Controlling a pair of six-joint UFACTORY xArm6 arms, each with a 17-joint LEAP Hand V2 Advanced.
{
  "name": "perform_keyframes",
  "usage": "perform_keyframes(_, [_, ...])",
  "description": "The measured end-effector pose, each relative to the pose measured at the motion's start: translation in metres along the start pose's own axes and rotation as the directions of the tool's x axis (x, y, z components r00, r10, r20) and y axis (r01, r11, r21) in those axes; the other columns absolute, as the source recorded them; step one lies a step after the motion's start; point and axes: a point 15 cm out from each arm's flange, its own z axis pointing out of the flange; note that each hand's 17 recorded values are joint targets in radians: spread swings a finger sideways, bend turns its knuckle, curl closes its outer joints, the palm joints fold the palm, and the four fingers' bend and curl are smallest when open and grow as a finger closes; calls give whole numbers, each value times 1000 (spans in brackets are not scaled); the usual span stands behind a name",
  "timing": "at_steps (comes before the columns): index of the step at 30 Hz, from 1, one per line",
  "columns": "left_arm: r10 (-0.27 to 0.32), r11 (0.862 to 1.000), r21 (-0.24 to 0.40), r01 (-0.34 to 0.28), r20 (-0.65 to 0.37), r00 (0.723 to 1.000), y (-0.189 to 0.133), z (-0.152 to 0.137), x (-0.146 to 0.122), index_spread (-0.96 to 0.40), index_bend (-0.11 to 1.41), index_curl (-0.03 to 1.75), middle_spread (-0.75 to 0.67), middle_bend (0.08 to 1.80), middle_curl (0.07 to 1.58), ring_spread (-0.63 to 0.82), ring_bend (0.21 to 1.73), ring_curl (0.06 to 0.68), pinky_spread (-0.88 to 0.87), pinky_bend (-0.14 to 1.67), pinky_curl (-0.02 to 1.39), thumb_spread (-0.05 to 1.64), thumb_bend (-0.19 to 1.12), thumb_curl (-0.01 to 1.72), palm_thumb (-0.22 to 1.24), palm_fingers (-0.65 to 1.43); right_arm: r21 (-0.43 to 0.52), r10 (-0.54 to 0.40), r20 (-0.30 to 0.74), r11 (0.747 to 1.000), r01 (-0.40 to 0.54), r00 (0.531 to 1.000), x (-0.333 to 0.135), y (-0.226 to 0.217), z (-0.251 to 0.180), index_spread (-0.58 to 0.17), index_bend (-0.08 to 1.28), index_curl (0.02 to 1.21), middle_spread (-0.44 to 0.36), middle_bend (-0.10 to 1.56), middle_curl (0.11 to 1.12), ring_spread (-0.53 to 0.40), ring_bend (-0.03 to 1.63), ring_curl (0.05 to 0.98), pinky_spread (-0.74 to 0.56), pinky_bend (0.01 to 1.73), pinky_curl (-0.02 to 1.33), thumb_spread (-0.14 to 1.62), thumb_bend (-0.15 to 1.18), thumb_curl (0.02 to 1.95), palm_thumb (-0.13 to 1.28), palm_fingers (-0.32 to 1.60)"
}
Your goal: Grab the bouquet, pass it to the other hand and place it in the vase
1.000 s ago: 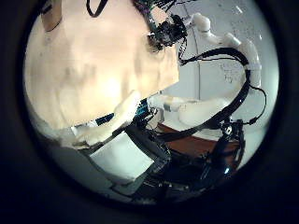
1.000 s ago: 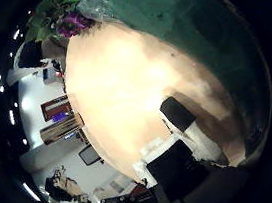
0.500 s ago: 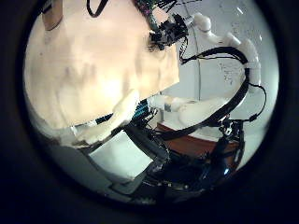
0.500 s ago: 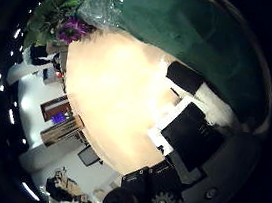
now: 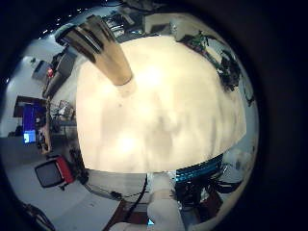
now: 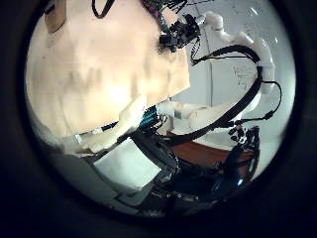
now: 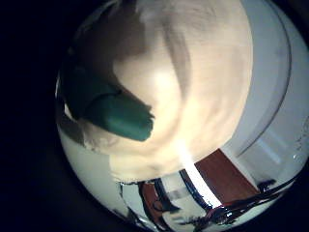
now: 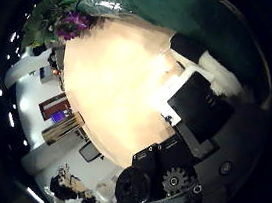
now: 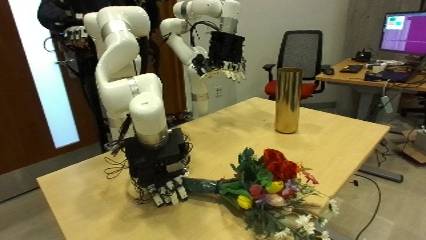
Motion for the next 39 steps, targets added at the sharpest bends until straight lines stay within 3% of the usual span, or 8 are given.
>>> perform_keyframes(2, [0,1000,0,0,0,1000,0,0,0,111,189,425,140,269,380,469,404,175,493,179,211,929,-29,329,503,293,0,-2,-9,1000,2,1000,2,0,0,-369,336,581,-221,769,532,-286,1049,313,-507,948,158,847,-27,495,860,1213])
perform_keyframes(3, [-1,1000,0,1,1,1000,0,0,-1,111,189,425,140,269,380,469,404,175,493,179,212,929,-29,329,503,293,2,-4,-17,1000,4,1000,4,0,0,-391,453,634,-229,855,563,-287,1073,341,-556,957,173,823,-27,504,868,1329])
perform_keyframes(6, [0,1000,0,0,0,1000,0,0,0,111,189,425,140,269,380,469,403,175,493,179,212,929,-29,330,503,293,2,-10,-22,1000,10,1000,5,-1,0,-393,575,692,-215,955,592,-284,1122,381,-583,995,209,805,-26,516,890,1353])
perform_keyframes(13, [-1,1000,-1,1,0,1000,0,1,0,111,190,424,140,266,381,469,405,176,493,180,213,923,-29,334,516,292,10,16,8,1000,-16,1000,17,0,-22,-353,846,842,-183,1171,672,-226,1308,488,-430,1228,368,836,-7,547,995,1303])
perform_keyframes(16, [-2,1000,0,2,0,1000,0,0,-1,111,189,425,146,266,381,469,404,176,493,180,212,923,-30,335,516,292,49,18,19,999,-19,1000,20,-2,-45,-332,932,908,-161,1258,711,-207,1369,535,-320,1359,456,731,46,646,1175,1186])
perform_keyframes(22, [-2,1000,-1,2,1,1000,0,1,-1,120,192,427,154,261,379,469,400,176,491,177,214,920,-29,335,523,288,135,-30,55,991,22,998,8,14,-94,-303,1002,966,-143,1306,747,-195,1423,584,-229,1412,548,528,-7,758,1226,1117])
perform_keyframes(31, [-11,1000,18,11,6,1000,-3,-7,-3,121,188,427,156,265,380,469,407,176,492,179,214,924,-30,333,532,293,213,-185,185,966,145,965,-31,77,-167,-282,1019,993,-134,1311,764,-188,1431,606,-203,1378,629,406,-10,851,1227,1104])
perform_keyframes(39, [-41,999,37,41,6,999,-18,-24,-13,113,194,430,145,287,384,457,410,175,486,176,206,921,-30,339,539,318,394,-357,246,886,243,901,-70,138,-242,-272,1021,996,-133,1305,772,-186,1440,615,-198,1325,697,349,-12,898,1227,1106])
